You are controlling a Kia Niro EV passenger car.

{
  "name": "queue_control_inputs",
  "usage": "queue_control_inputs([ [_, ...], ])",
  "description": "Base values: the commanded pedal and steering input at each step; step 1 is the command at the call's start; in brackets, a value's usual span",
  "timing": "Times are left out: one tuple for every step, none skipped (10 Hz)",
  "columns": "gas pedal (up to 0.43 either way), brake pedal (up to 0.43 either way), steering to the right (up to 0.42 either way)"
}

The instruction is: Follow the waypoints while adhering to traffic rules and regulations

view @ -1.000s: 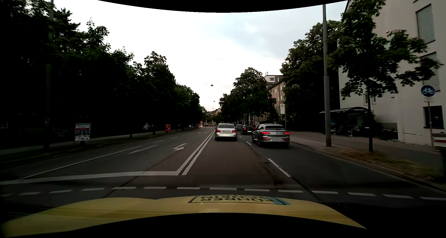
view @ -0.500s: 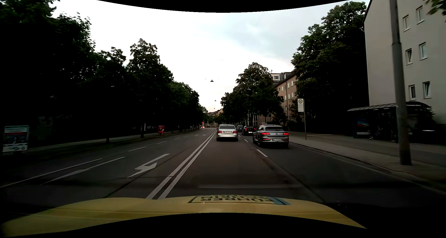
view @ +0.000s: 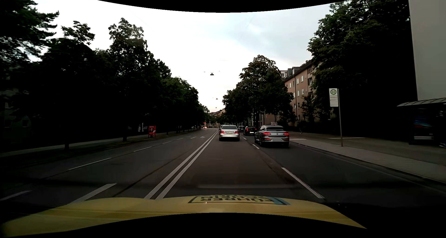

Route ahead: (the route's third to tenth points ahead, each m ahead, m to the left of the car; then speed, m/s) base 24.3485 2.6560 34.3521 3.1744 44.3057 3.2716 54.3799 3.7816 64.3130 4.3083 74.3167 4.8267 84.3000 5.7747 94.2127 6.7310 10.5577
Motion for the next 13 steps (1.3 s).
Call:
queue_control_inputs([
  [0.079, 0.000, -0.012],
  [0.079, 0.000, -0.011],
  [0.079, 0.000, -0.009],
  [0.079, 0.000, -0.008],
  [0.079, 0.000, -0.006],
  [0.079, 0.000, -0.006],
  [0.079, 0.000, -0.006],
  [0.079, 0.000, -0.005],
  [0.079, 0.000, -0.005],
  [0.087, 0.000, -0.005],
  [0.087, 0.000, -0.005],
  [0.098, 0.000, -0.005],
  [0.110, 0.000, -0.005],
])
